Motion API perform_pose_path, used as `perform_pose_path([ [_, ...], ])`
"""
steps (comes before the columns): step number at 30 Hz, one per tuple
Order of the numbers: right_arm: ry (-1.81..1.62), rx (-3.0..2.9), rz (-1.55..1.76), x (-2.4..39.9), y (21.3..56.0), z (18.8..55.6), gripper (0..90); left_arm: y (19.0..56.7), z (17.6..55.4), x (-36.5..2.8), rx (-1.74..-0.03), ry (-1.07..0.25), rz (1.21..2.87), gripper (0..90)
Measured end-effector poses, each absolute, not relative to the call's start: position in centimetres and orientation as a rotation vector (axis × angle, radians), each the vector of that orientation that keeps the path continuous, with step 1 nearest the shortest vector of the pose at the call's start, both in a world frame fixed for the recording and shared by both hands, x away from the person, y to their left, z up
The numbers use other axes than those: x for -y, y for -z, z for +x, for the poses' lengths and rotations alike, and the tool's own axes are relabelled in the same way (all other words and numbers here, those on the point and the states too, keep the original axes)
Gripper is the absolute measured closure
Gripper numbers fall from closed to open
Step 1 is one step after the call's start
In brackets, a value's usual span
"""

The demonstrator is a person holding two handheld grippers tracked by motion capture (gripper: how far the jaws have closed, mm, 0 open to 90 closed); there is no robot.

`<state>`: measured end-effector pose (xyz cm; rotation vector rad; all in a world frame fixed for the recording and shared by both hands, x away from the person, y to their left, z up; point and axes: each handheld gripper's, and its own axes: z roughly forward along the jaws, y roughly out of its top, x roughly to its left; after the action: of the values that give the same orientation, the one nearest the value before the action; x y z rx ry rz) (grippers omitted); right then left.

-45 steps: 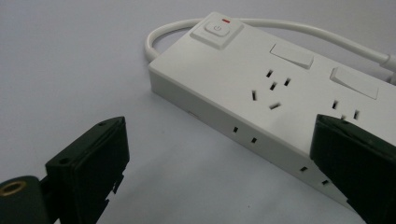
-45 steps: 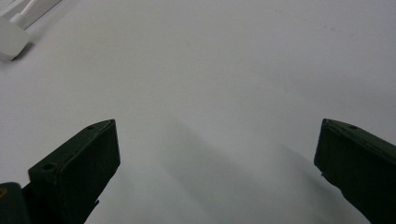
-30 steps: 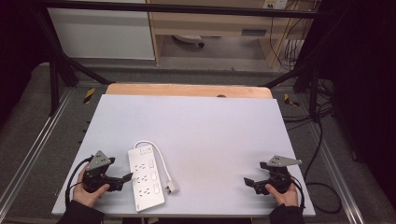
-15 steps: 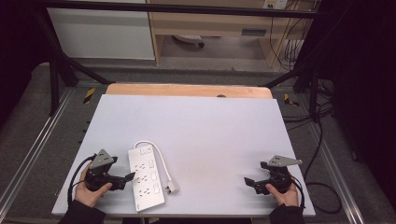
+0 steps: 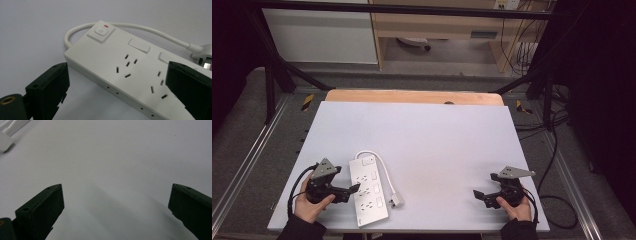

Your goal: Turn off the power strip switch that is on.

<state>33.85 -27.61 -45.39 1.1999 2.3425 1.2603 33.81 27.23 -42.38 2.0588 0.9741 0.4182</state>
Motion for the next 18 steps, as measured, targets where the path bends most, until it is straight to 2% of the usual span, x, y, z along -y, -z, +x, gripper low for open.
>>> perform_pose_path([
  [18, -1.256, -2.338, 1.205, 27.7, 45.4, 33.8, 0.9, 40.4, 34.3, -25.7, -0.967, -0.447, 2.092, 7.0],
])
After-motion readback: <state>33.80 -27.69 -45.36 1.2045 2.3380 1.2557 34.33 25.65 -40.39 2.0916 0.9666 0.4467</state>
